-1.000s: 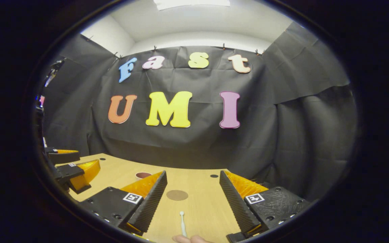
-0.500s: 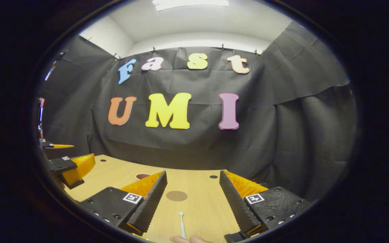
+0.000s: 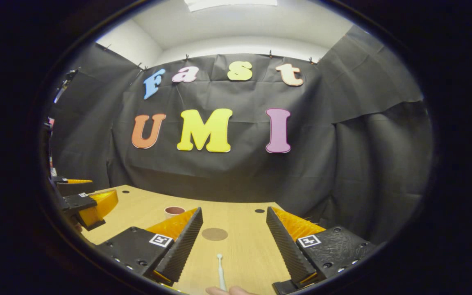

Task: Put the toothbrush and toothpaste on the desktop into the cup, then pick up the cup and place it on the coaster on the desktop.

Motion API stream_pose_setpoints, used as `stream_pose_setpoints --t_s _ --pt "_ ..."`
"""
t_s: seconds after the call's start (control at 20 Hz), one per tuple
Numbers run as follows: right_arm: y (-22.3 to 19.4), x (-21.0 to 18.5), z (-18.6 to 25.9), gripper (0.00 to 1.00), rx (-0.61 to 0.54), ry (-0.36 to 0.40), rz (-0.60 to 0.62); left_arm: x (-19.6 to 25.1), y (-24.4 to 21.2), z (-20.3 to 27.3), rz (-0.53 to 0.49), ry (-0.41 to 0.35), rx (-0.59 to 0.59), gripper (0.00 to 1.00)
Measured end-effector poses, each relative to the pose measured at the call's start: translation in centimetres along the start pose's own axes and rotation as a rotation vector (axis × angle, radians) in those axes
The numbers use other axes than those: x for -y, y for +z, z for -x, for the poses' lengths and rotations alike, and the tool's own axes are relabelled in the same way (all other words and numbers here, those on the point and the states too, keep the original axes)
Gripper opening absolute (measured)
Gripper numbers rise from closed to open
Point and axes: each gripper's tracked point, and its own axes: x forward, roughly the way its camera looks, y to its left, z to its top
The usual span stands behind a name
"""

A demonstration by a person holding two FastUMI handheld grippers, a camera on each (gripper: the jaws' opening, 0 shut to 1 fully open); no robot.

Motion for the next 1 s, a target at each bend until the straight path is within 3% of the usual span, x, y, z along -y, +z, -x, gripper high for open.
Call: stream_pose_setpoints --t_s 0.35,0.6,0.75,1.0 --pt "-3.6 -0.3 -0.4 0.95 -0.055 0.016 0.016 1.7 -7.9 -0.6 -0.025 -0.034 -0.22 0.99" --pt "-6.5 -0.1 -0.3 0.95 -0.104 0.023 0.002 2.8 -15.9 0.7 0.006 -0.074 -0.479 1.0" --pt "-8.4 0.1 -0.1 0.95 -0.127 0.027 0.011 2.2 -17.5 1.2 -0.044 -0.056 -0.51 1.0" --pt "-10.6 -0.2 0.0 0.95 -0.181 0.043 0.0 3.6 -19.7 1.7 -0.017 -0.08 -0.596 1.0"
